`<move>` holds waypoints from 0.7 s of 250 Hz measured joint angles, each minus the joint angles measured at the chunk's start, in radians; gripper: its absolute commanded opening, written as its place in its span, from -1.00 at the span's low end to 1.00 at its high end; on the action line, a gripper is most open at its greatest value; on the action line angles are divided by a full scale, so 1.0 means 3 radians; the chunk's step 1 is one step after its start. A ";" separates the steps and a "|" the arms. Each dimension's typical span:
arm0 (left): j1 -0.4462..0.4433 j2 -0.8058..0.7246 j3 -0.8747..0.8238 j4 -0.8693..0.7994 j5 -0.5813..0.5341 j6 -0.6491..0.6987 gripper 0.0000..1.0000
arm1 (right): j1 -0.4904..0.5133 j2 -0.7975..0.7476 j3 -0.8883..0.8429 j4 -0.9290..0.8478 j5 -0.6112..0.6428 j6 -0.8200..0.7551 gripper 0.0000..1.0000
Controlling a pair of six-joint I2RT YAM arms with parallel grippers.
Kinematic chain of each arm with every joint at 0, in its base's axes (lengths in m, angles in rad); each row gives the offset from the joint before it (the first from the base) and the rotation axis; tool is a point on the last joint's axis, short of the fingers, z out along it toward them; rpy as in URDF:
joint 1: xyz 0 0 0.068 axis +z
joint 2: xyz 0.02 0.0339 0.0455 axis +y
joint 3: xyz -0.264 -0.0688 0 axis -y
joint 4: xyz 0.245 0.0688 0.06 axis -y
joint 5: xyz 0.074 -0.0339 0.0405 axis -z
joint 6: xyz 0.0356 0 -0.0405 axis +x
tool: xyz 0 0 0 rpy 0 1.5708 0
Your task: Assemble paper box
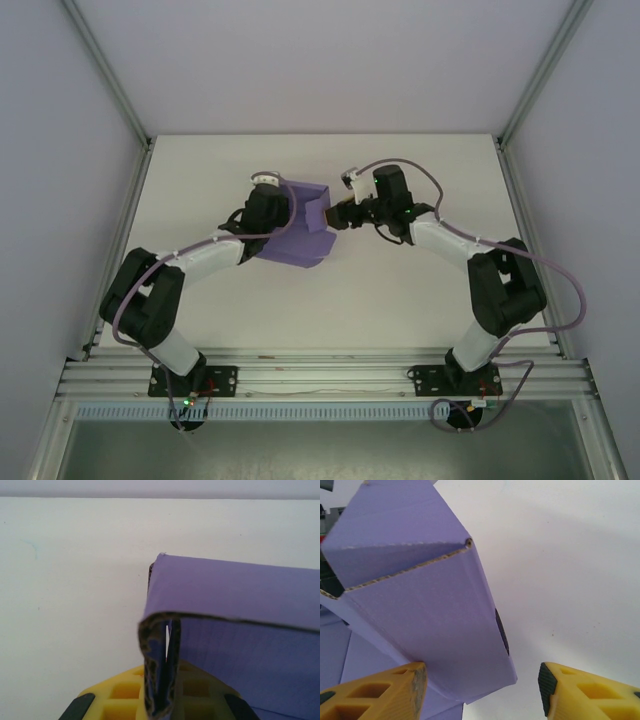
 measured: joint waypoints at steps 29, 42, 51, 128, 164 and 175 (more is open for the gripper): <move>0.0000 0.0000 0.0010 -0.0003 0.0004 0.0001 -1.00 | 0.0000 0.0000 0.0020 -0.0048 -0.0039 -0.0020 0.24; 0.0000 0.0000 0.0010 -0.0008 0.0005 0.0001 -1.00 | 0.0000 0.0000 0.0036 -0.0072 -0.0043 -0.0029 0.25; 0.0000 0.0000 0.0011 -0.0008 0.0013 0.0001 -1.00 | 0.0000 0.0000 0.0046 -0.0093 -0.0045 -0.0036 0.25; -0.0003 0.0001 0.0011 -0.0048 0.0056 0.0018 -1.00 | 0.0000 0.0000 0.0099 -0.0389 -0.0123 -0.0234 0.23; -0.0003 0.0001 0.0011 -0.0048 0.0103 0.0055 -1.00 | 0.0001 0.0000 0.0210 -0.0624 -0.0200 -0.0370 0.22; -0.0003 0.0001 0.0011 -0.0048 0.0117 0.0069 -1.00 | 0.0001 0.0000 0.0240 -0.0687 -0.0197 -0.0412 0.17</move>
